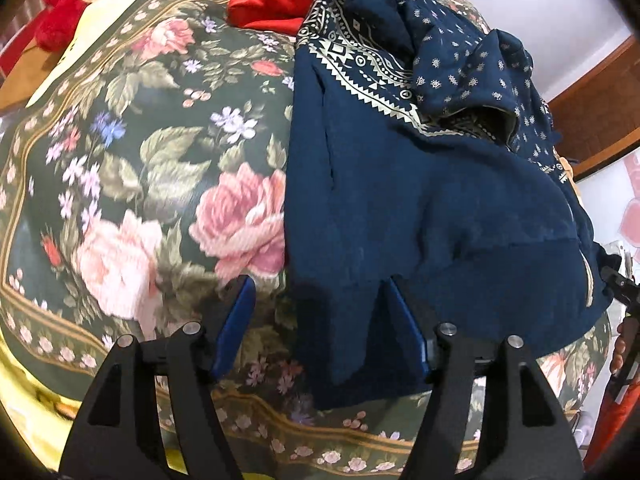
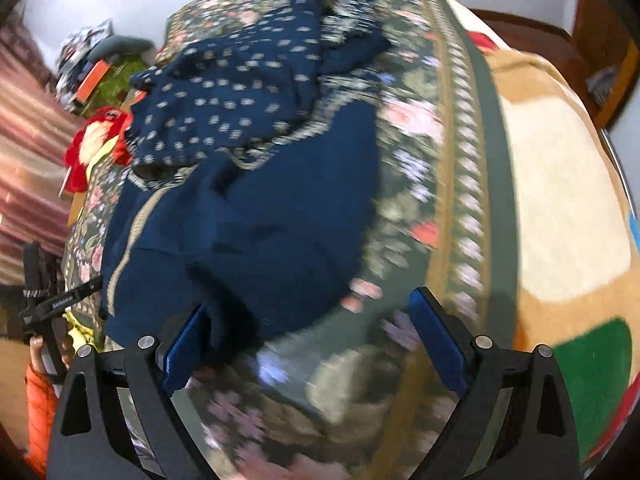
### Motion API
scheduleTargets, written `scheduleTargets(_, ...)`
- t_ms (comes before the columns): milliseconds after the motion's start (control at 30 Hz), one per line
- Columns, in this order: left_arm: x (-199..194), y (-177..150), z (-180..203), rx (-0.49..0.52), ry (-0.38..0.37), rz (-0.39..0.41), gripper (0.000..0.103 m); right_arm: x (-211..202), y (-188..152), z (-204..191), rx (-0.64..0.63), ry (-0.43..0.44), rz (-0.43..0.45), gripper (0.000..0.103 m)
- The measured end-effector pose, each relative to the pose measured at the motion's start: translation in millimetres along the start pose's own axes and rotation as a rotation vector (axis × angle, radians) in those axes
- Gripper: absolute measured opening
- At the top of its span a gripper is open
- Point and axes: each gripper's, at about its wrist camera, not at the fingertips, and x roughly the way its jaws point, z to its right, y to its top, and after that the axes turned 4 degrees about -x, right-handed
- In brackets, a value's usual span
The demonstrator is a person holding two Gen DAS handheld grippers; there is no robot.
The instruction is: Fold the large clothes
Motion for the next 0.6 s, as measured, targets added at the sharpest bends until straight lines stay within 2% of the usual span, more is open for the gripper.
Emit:
scheduleTargets(133, 0.6, -10.4, -5.8, -0.033, -0.029, -0.008, 0.066, -15.8, -13.7, 28.0, 0.096, 0.039, 0.014, 0.094)
scheduleTargets(233, 2.4, -17.5, -10.9, -0.063, -0.063, -0.026, 0.066, -24.4, -20.2, 33.2, 0.106, 0.006, 0.027, 0.094)
scheduleTargets(333, 7.4, -26.9, -17.9, -0.099, -0.129, -0.055, 0.066, -33.0, -19.5, 31.0, 0.094, -0.036, 0.047, 0.094)
scheduleTargets(467, 13.6, -32.7, -30.6, -0.179, -0.198, -0.061, 0.066, -45.6, -14.1, 29.3, 0.111, -0.012, 0.097, 0.094)
scheduleTargets(600, 13.3, -32.4, -30.1, -0.196, -0.205, -0.058, 0.067, -50.9, -2.0, 18.0, 0.107, 0.036, 0.145, 0.094)
